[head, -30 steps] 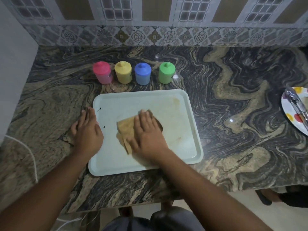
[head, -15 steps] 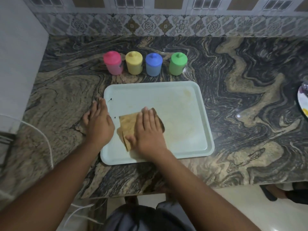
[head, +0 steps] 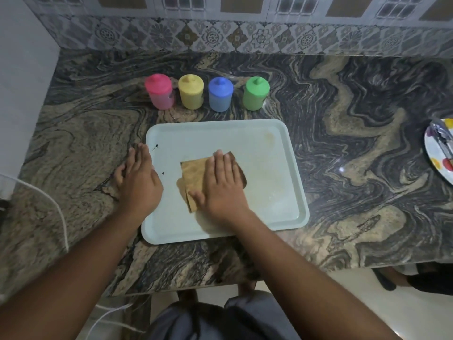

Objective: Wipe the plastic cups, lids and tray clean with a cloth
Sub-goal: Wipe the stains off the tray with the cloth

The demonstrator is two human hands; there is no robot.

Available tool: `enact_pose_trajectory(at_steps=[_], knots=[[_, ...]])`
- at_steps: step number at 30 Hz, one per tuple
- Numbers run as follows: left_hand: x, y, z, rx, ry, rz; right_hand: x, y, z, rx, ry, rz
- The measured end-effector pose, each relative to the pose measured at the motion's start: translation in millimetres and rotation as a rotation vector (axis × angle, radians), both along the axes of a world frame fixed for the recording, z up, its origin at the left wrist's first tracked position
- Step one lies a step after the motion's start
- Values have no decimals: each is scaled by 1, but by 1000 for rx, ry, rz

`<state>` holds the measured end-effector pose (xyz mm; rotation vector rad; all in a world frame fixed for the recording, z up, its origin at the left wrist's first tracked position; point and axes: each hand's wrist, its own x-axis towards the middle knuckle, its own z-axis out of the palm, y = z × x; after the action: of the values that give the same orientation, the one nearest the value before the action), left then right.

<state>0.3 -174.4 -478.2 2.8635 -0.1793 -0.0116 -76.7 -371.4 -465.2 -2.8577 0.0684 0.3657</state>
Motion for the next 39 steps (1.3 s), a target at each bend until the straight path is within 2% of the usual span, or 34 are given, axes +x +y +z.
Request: enact_pose_trajectory(at_steps=[2, 5, 9, 12, 15, 17, 20, 23, 25, 30, 32, 35, 39], knots=[[0, 1, 0, -6, -1, 1, -38, -16, 0, -1, 16, 42], [0, 0, -2, -11, -8, -1, -57, -65, 1, -34, 0, -93], [0, 1, -3, -1, -22, -8, 6, -101, 3, -24, -48, -294], [0, 2, -5, 1, -36, -9, 56, -94, 3, 66, -143, -391], [0, 2, -5, -6, -43, -7, 59, -87, 4, 189, -258, -479], [0, 1, -5, -15, -52, -5, 42, -90, 4, 197, -288, -451], [-1, 0, -3, -16, -57, -8, 24, -107, -4, 33, -189, -314], [-1, 0, -2, -12, -56, -11, 38, -117, -2, -34, -167, -332], [-1, 0, -2, -12, -53, -14, 55, -108, 4, -4, -167, -318], [0, 1, -2, -16, -41, -14, 17, -65, 8, 20, -116, -21], [0, 1, -2, -11, -36, -11, 5, -80, 6, -24, -110, -82], [0, 1, -1, -17, -36, -13, 24, -108, 10, -95, -88, -282], [0, 0, -3, -16, -27, -3, 52, -100, 8, -1, -120, -327]])
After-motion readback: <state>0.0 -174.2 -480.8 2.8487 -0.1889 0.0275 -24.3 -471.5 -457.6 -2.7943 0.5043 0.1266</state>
